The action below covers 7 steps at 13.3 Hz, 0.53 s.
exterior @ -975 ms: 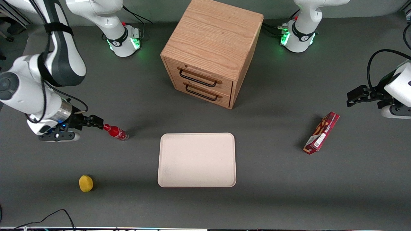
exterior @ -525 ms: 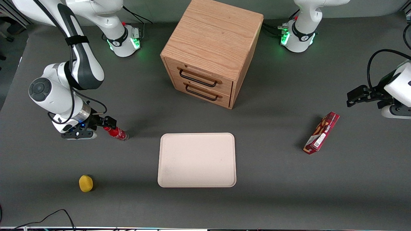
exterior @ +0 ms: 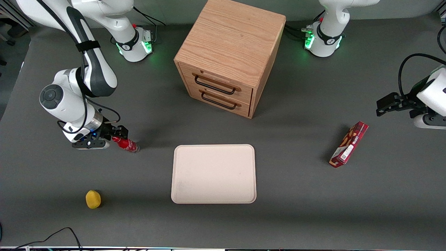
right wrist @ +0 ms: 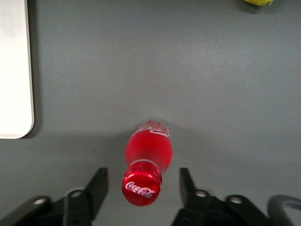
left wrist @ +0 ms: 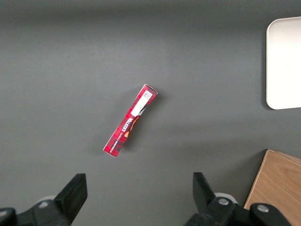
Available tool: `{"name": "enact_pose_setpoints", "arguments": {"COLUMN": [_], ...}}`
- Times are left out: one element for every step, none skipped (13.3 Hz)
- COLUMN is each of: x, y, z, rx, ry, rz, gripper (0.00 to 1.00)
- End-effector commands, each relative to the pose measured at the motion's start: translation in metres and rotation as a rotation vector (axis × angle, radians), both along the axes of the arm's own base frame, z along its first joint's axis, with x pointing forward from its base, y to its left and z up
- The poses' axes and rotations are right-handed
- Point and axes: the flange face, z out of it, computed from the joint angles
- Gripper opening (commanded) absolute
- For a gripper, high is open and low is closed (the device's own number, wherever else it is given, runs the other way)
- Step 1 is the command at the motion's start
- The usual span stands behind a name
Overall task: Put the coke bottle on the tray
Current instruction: 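Close the right gripper around the bottle's neck, then lift the bottle and carry it toward the white tray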
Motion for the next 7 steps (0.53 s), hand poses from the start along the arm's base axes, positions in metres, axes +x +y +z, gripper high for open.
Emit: {"name": "enact_pose_setpoints", "arguments": {"x": [-0.005,-0.005,-0.003,-0.002,0.001,0.007,0.015], "y": [0.001,0.001,0.001,0.001,0.002,0.003,0.004], "z": [0.006,0.006,0.009,0.012,0.022,0.038,0.061], "rx": [0.001,0.001,0.001,0.002,0.001,0.0,-0.002], "ry": [-0.022,-0.021,-0.025,-0.028,-0.028,-0.008,0.022], "rz": [-0.014,-0.009,-0.014,-0.017,-0.015,-0.014,-0.013], "gripper": [0.0,0.0,0.0,0.0,0.0,0.0,0.0]}}
